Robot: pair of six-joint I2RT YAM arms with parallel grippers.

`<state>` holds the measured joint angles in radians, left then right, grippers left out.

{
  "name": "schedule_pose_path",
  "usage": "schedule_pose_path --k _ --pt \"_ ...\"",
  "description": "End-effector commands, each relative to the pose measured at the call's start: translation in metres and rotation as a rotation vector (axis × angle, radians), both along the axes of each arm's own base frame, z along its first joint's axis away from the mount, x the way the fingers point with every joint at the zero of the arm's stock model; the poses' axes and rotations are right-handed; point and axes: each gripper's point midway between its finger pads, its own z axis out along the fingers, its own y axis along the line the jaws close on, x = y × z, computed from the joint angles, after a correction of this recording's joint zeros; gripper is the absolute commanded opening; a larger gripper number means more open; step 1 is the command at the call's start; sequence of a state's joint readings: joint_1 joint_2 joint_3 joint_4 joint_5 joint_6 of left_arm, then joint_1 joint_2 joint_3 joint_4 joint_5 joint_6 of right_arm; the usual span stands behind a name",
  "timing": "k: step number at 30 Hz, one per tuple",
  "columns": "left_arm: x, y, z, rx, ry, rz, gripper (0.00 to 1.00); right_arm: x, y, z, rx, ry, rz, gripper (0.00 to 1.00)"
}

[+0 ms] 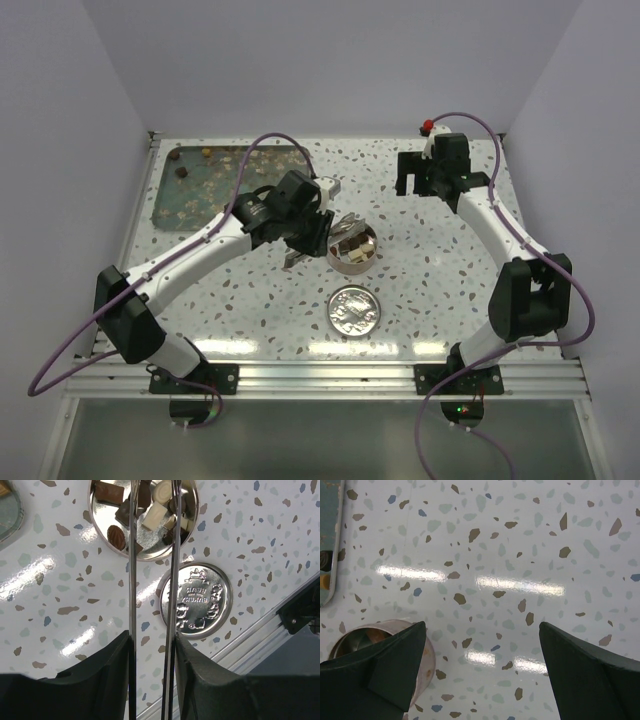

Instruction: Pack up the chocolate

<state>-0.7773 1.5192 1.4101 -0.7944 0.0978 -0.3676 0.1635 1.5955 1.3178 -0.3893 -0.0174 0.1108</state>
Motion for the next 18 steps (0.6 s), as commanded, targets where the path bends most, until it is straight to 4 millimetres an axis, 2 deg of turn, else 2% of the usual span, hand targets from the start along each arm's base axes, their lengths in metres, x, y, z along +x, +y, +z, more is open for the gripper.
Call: schedule_pose_path --k 1,4,8,9,10,11,12,14,16,18 --pt "0.006 0.001 0.019 -0.022 -0.051 0.045 0.42 -0.002 -0.001 0.019 0.004 -0.047 0.002 0.98" --pt "0.007 0.015 0.014 0.022 -0.044 0.094 0.41 -0.003 -0.001 0.019 0.004 -0.047 0.003 0.98" --pt "0.012 0.047 0.019 0.027 -0.079 0.236 0.4 -0.002 -0.001 0.019 0.004 -0.049 0.004 0.98" --pt "0.021 0.06 0.021 -0.003 -0.082 0.305 0.4 -0.002 0.0 0.019 0.006 -0.05 0.004 0.98" --pt "0.02 0.073 0.008 0.005 -0.059 0.341 0.4 -0.002 0.0 0.018 0.006 -0.047 0.005 0.98" --pt "0.018 0.082 0.015 -0.035 -0.064 0.37 0.41 -0.001 0.001 0.018 0.01 -0.046 0.008 0.98" --pt "0.021 0.098 0.005 -0.029 -0.051 0.422 0.41 -0.001 0.002 0.016 0.015 -0.044 0.008 0.98" --pt "0.018 0.116 0.003 -0.007 -0.064 0.483 0.41 0.001 0.004 0.018 0.021 -0.049 0.013 0.98" --pt "0.01 0.127 -0.014 0.025 -0.029 0.535 0.41 0.002 0.005 0.017 0.024 -0.047 0.015 0.98" --pt "0.004 0.13 -0.026 0.02 0.001 0.576 0.41 0.003 0.006 0.016 0.027 -0.045 0.018 0.98"
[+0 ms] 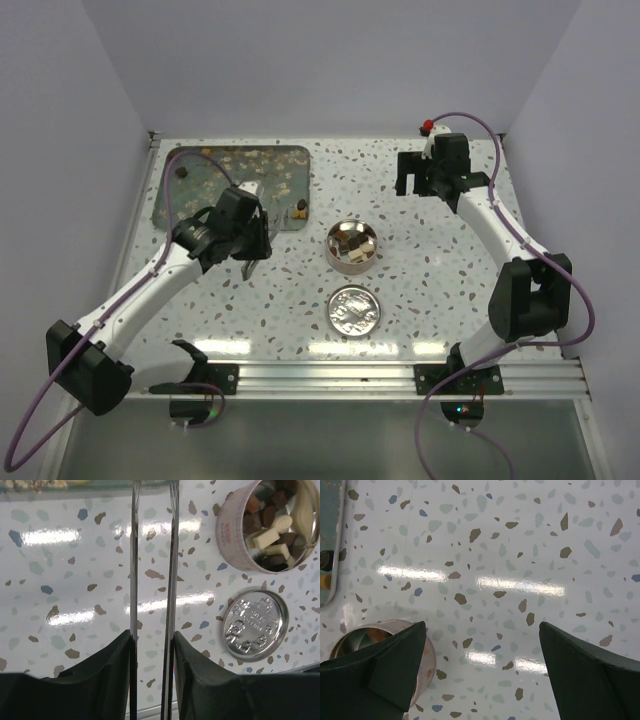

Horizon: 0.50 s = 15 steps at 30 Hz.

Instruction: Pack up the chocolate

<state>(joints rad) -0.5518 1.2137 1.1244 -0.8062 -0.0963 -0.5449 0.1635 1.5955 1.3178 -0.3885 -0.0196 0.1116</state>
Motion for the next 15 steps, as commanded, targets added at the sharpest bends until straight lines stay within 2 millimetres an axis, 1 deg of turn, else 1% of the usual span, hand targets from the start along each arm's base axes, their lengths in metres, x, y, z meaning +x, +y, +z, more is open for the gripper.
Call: schedule_pose_path --k 1,3,4,6,7,8,9,11,12,15 --pt "-0.013 0.012 -0.029 -0.001 0.055 0.113 0.41 0.004 0.005 0.017 0.025 -0.046 0.017 0.98" --pt "-0.018 0.021 -0.029 -0.014 0.029 0.182 0.4 0.004 0.006 0.016 0.026 -0.044 0.018 0.98" --pt "-0.022 0.034 -0.032 0.005 0.008 0.229 0.4 0.004 0.005 0.015 0.023 -0.045 0.018 0.98" --pt "-0.029 0.043 -0.036 -0.01 0.009 0.299 0.4 0.003 0.005 0.012 0.022 -0.041 0.019 0.98" --pt "-0.035 0.048 -0.041 -0.013 0.01 0.32 0.4 0.003 0.004 0.012 0.021 -0.039 0.017 0.98" --pt "-0.037 0.051 -0.045 -0.014 0.014 0.339 0.4 0.002 0.004 0.008 0.021 -0.031 0.018 0.98" --pt "-0.043 0.053 -0.055 -0.017 0.036 0.362 0.4 0.003 0.006 0.006 0.024 -0.031 0.021 0.98" --pt "-0.046 0.053 -0.062 -0.041 0.047 0.382 0.4 0.003 0.008 0.005 0.035 -0.026 0.026 0.98" --pt "-0.05 0.054 -0.071 -0.033 0.066 0.387 0.4 0.004 0.008 0.005 0.037 -0.024 0.025 0.98" --pt "-0.054 0.054 -0.083 -0.026 0.09 0.383 0.4 0.005 0.008 0.006 0.039 -0.025 0.025 0.98"
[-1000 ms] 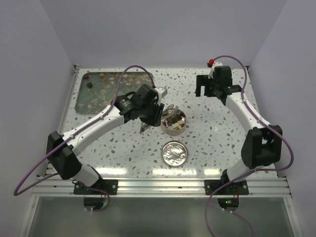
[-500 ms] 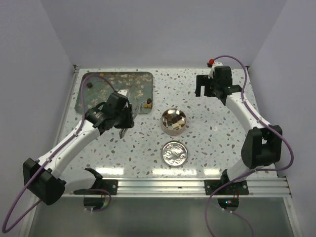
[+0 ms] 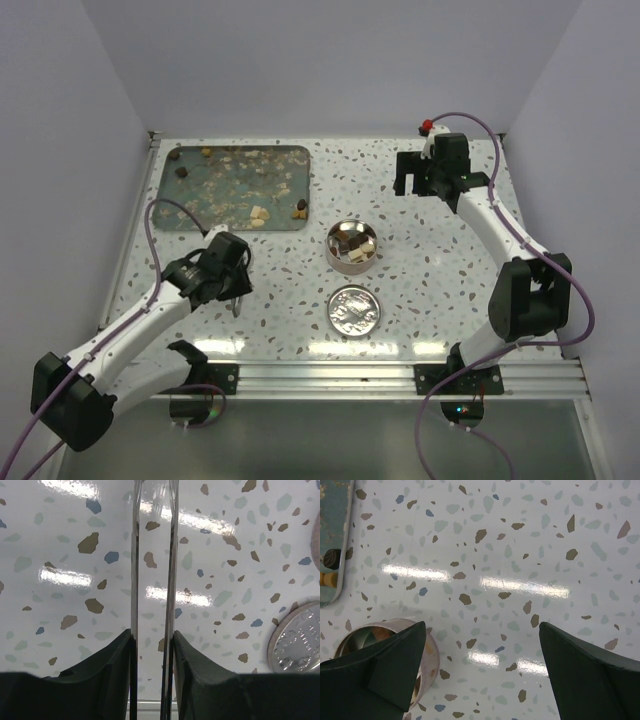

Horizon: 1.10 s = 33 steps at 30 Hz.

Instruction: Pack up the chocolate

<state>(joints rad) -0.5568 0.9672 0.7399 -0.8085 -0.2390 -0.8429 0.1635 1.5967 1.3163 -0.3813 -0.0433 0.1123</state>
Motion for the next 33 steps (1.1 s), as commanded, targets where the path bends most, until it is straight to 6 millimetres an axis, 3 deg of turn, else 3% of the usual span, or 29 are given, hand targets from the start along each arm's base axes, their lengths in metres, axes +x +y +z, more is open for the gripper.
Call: schedule_pose_path --k 1,13,16,24,33 --pt "0.006 0.002 -0.01 -0.008 -0.007 0.071 0.4 0.004 0.004 0.006 0.022 -0.026 0.008 0.98" --pt "-0.002 0.014 -0.061 0.057 0.077 0.058 0.45 -0.004 0.0 0.002 0.006 -0.02 0.004 0.98" --pt "0.005 0.021 -0.069 0.064 0.083 0.078 0.45 -0.003 0.0 0.005 0.008 -0.027 0.006 0.98" --pt "0.015 0.032 -0.08 0.116 0.095 0.054 0.52 -0.002 0.002 0.007 0.01 -0.029 0.01 0.98" --pt "0.028 0.035 -0.076 0.147 0.085 0.042 0.73 -0.005 -0.001 0.008 -0.002 -0.029 0.003 0.99"
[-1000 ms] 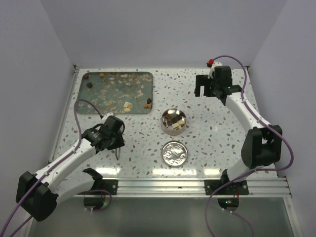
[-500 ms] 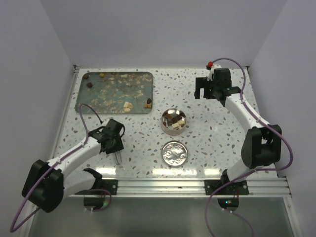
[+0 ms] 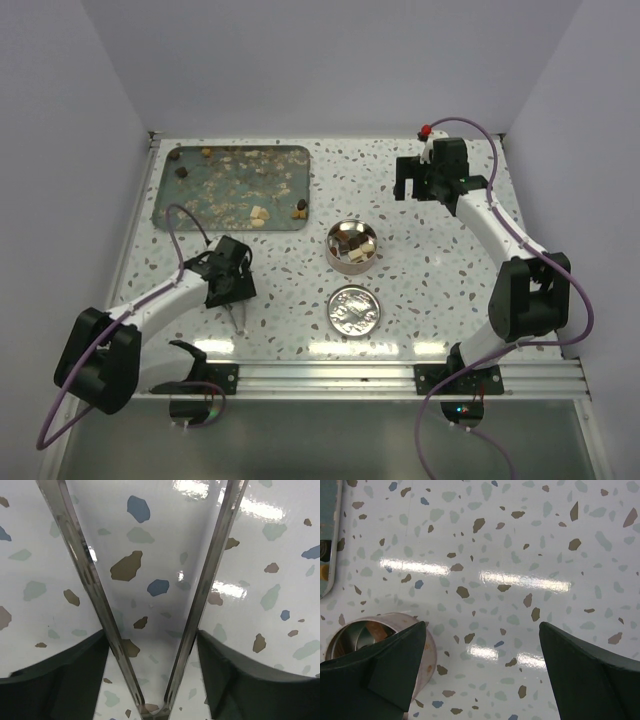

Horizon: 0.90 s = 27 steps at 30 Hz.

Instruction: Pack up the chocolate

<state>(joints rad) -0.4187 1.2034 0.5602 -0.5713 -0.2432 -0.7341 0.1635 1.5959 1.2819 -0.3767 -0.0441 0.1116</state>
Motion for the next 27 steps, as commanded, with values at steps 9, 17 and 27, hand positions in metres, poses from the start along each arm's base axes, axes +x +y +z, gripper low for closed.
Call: schedule_pose_path --k 9,17,27 --pt "0.031 0.0 0.029 0.022 -0.094 -0.008 1.0 -0.001 0.0 0.022 0.005 -0.056 0.0 0.98" --pt "0.066 0.026 0.141 0.099 -0.445 0.078 1.0 -0.022 -0.005 0.012 -0.054 -0.026 -0.001 0.97" --pt "0.138 -0.001 0.257 0.111 -0.715 -0.078 1.0 -0.112 0.066 -0.03 0.012 0.135 0.101 0.95"
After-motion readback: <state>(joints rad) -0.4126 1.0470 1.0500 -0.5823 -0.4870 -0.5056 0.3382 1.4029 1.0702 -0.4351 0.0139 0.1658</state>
